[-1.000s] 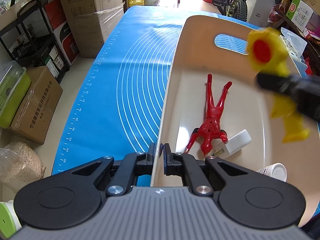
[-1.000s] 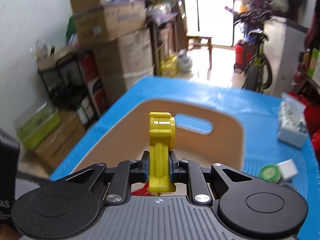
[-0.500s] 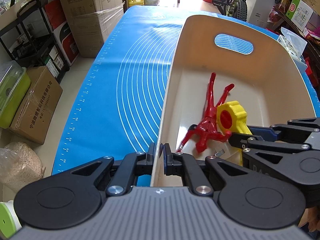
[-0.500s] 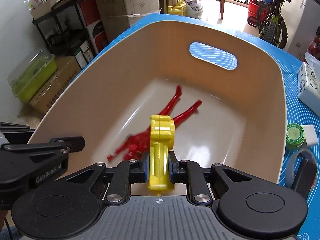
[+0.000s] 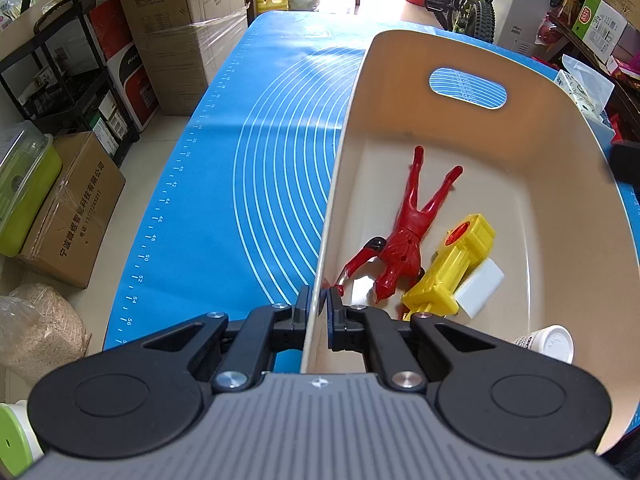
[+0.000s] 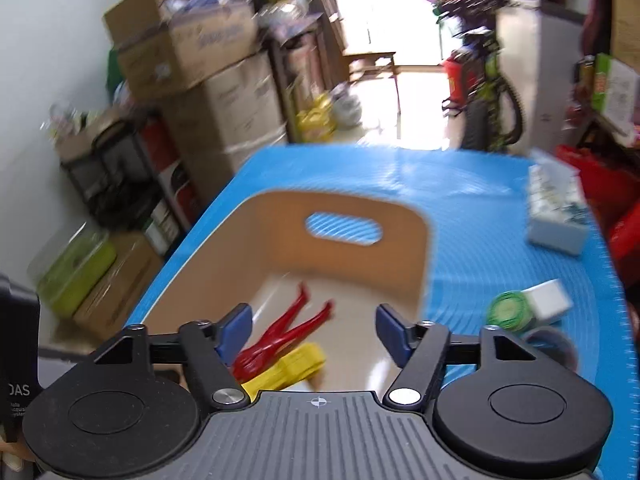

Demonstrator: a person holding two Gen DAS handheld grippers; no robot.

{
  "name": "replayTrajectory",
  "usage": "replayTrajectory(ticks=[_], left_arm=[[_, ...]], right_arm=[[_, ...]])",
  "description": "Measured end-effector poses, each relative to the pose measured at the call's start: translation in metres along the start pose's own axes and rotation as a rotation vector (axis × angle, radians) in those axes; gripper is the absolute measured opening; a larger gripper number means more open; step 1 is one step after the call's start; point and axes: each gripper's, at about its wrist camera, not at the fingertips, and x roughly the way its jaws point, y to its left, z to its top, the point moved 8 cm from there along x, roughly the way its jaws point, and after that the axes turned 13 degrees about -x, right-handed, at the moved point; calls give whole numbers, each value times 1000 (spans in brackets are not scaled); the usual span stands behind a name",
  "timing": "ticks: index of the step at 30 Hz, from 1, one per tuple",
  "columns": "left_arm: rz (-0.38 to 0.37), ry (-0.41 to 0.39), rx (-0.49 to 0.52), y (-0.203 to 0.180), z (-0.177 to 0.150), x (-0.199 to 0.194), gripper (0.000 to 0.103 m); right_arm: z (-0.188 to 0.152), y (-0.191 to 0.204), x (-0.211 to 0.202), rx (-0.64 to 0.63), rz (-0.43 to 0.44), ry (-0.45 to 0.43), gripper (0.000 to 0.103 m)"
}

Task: Organize rigid objects
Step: 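Grasp the black handheld device with the right gripper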

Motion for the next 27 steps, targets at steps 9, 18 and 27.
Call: replayTrajectory(ticks=[9,18,27], left_arm=[[0,0,-1,0,0,0,9],[0,0,0,0,0,0,9],[0,0,0,0,0,0,9]], right_arm=[[-32,-86,-21,111,-190,-11,81],[-101,-144,10,253,-293,95,81],[-141,-134,31,234,-309,164,80]])
